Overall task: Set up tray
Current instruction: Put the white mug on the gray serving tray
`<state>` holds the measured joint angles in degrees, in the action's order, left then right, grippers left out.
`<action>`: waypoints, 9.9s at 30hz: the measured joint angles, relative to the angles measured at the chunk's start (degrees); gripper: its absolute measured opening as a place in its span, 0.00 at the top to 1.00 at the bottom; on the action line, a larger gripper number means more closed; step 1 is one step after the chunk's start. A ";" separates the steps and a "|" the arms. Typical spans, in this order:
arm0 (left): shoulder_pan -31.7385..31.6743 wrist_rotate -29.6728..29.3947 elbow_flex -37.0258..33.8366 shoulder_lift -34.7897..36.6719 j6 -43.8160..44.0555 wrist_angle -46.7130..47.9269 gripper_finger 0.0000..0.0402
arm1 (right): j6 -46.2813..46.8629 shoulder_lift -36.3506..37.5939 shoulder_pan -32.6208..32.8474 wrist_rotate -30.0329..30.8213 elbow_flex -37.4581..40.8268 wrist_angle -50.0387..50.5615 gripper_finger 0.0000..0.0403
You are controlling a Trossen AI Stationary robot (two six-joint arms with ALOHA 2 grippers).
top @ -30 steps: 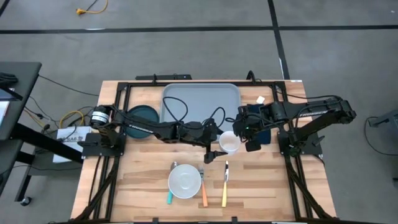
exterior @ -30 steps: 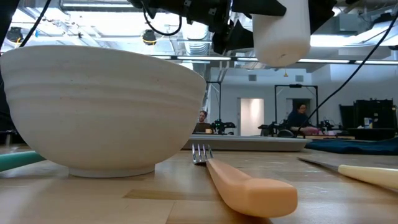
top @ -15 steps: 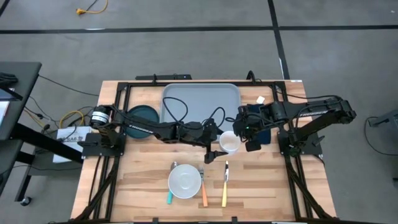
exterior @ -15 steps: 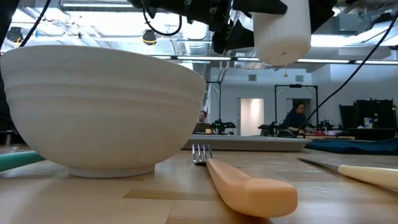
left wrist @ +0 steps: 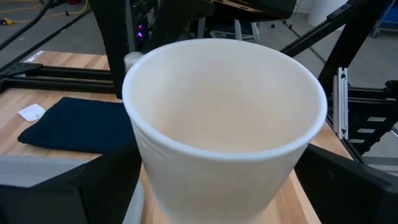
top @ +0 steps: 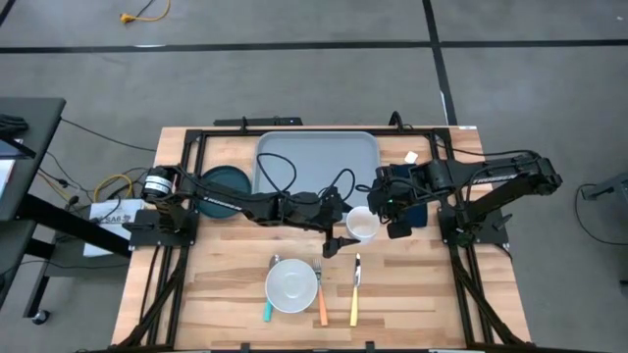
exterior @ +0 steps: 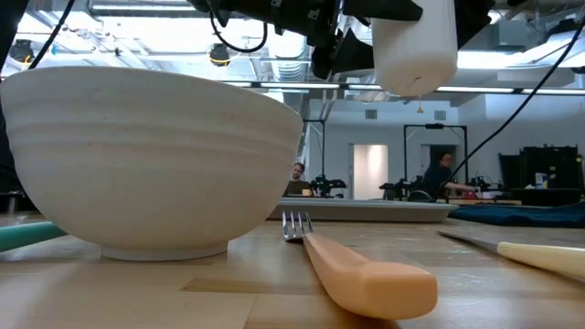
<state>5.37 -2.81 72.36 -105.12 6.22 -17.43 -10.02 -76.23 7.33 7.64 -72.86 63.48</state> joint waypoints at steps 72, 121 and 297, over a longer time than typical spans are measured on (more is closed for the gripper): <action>-1.01 -0.79 0.00 0.04 -0.85 0.22 0.08 | 5.71 0.20 0.13 -2.71 -11.31 15.55 0.47; -1.87 -13.07 0.07 13.42 -10.57 15.01 0.08 | 10.10 0.20 -0.35 -2.64 -11.72 21.35 0.47; -53.35 15.39 -42.88 10.23 -16.85 -23.01 0.07 | 8.37 33.74 -5.22 4.91 40.51 -37.94 0.47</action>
<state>-47.99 12.58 29.47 -94.89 -10.63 -40.44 -1.65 -42.48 2.11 12.54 -32.35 25.54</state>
